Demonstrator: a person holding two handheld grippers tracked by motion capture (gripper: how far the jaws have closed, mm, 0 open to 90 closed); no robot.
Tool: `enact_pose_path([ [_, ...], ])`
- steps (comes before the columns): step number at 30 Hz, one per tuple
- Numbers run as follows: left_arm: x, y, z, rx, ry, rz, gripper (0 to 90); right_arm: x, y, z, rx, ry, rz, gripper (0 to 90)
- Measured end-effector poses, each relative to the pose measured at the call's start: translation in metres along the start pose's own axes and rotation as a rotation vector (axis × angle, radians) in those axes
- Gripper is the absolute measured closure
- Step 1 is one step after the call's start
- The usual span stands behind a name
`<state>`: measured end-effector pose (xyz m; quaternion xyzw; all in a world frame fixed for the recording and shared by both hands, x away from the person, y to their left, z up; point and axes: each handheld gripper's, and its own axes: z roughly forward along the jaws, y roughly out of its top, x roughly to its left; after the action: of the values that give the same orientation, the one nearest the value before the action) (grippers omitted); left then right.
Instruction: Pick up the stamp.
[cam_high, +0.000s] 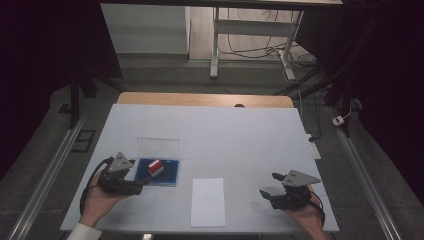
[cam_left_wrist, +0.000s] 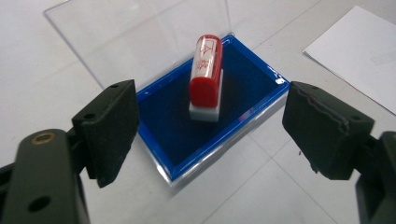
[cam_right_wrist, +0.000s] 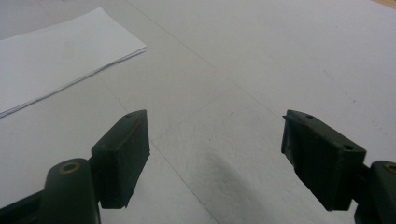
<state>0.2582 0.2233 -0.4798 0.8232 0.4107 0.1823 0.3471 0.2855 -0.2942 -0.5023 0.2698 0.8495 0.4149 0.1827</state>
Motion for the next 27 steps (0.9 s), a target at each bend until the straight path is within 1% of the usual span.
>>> enact_pose_path([
  [3,0.002,0.006,0.005,0.013,-0.009,0.005,20.1,0.001,0.0,0.0,0.006,-0.003,-0.007,24.0],
  [6,0.002,0.014,0.01,0.027,-0.009,0.012,20.2,0.001,0.0,0.001,0.009,-0.002,-0.004,24.0],
  [11,0.001,0.024,0.02,0.061,-0.015,0.029,21.5,0.0,-0.001,0.001,-0.001,0.0,-0.001,24.1],
  [14,0.002,0.03,0.025,0.07,-0.007,0.031,22.1,0.0,-0.001,0.0,-0.002,-0.002,-0.001,24.1],
  [15,0.003,0.031,0.026,0.072,-0.012,0.033,22.1,0.0,-0.001,0.0,-0.002,-0.002,-0.001,24.1],
  [19,0.004,0.036,0.03,0.079,-0.022,0.03,23.5,-0.001,-0.001,-0.003,-0.006,-0.011,-0.002,24.3],
  [20,0.004,0.037,0.033,0.088,-0.024,0.03,24.1,-0.002,-0.001,-0.004,-0.01,-0.015,0.006,24.3],
  [23,0.004,0.038,0.039,0.112,-0.018,0.03,24.7,-0.002,-0.001,-0.004,-0.011,-0.016,0.008,24.4],
  [25,0.003,0.038,0.042,0.124,-0.009,0.039,26.1,-0.002,-0.002,-0.004,-0.009,-0.014,0.005,24.5],
  [26,0.002,0.038,0.043,0.13,-0.006,0.042,27.2,-0.001,-0.002,-0.003,-0.009,-0.014,0.006,24.5],
  [27,0.002,0.037,0.044,0.134,-0.006,0.047,29.6,-0.001,-0.001,-0.004,0.001,-0.024,-0.002,24.5],
])
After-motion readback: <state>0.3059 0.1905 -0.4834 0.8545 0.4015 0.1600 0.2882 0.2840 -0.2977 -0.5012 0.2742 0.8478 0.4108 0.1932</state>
